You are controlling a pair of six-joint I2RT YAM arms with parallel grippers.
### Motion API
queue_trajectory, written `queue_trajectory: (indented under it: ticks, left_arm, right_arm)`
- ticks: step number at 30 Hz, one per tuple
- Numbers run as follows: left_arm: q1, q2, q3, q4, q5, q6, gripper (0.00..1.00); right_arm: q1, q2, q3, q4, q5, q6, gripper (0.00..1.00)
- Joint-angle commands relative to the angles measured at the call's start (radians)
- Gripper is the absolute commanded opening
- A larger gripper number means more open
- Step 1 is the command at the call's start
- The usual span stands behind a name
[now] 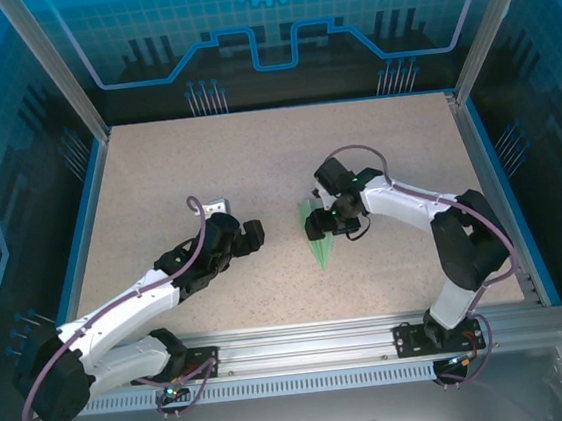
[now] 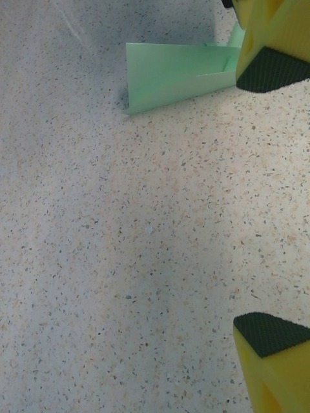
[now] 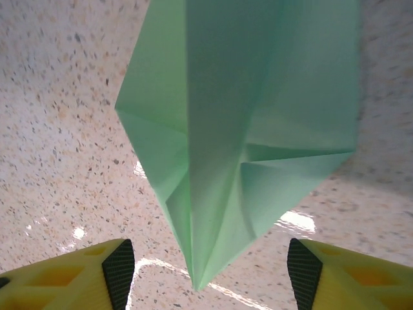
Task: Fold a paper plane with a square sheet of paper (fold left side to right side)
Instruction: Turn over the paper plane at the center of the table.
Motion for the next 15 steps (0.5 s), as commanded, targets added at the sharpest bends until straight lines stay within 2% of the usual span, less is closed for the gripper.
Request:
queue_trajectory:
  ticks: [1, 5, 15]
  left_arm:
    - [0.005, -0.013, -0.013, 0.012, 0.002, -0.015, 0.97]
    - [0.005, -0.012, -0.013, 0.006, 0.002, -0.014, 0.98]
    - [0.006, -0.007, -0.013, 0.006, 0.008, -0.009, 0.99]
  right_arm:
    - [0.028, 0.038, 0.018, 0.001, -0.023, 0.017, 0.67]
    - [0.043, 0.075, 0.042, -0.013, 0.004, 0.018, 0.65]
    - [0.058, 0.134, 0.09, -0.042, 0.067, 0.019, 0.38]
